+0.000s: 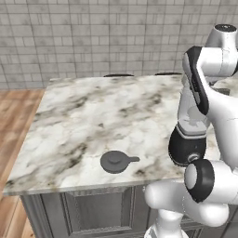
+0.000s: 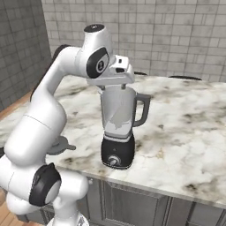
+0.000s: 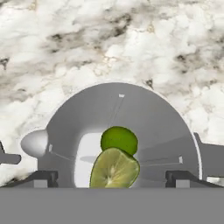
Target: Grab the lime and lemon wedge from the fridge, place them in the blender, close the lid, and turn on the blender to create a marinade.
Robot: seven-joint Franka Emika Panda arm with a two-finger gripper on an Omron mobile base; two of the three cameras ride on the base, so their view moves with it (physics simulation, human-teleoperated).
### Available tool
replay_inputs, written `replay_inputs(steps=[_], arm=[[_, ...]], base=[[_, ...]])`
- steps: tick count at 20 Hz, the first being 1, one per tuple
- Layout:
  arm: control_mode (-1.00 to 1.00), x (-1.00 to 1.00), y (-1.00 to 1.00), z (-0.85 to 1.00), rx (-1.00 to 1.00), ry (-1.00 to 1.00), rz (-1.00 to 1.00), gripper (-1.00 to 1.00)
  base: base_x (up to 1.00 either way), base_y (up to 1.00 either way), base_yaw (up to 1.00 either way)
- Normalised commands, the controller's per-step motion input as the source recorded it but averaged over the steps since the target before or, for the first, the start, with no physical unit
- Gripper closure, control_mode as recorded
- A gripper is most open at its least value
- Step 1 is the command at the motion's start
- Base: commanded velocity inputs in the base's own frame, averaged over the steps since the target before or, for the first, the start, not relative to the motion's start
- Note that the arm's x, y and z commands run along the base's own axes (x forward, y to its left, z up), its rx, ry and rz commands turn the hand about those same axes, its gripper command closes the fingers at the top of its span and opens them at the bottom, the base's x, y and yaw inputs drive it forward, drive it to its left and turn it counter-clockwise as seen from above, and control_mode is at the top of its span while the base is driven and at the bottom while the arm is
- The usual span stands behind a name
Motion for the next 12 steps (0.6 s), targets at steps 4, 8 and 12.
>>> replay_inputs(steps=[4,8,12], arm=[[-1.0,-0.59,0.26,0.17,0.04,-0.17,0.0,-1.0],[-1.0,-1.0,0.55,-0.07,0.16,-0.24,0.01,-1.0],[-1.0,-0.92,0.93,-0.39,0.07,-0.11,0.0,-1.0]], base=[[0.0,0.0,0.0],[0.0,0.0,0.0],[0.0,0.0,0.0]])
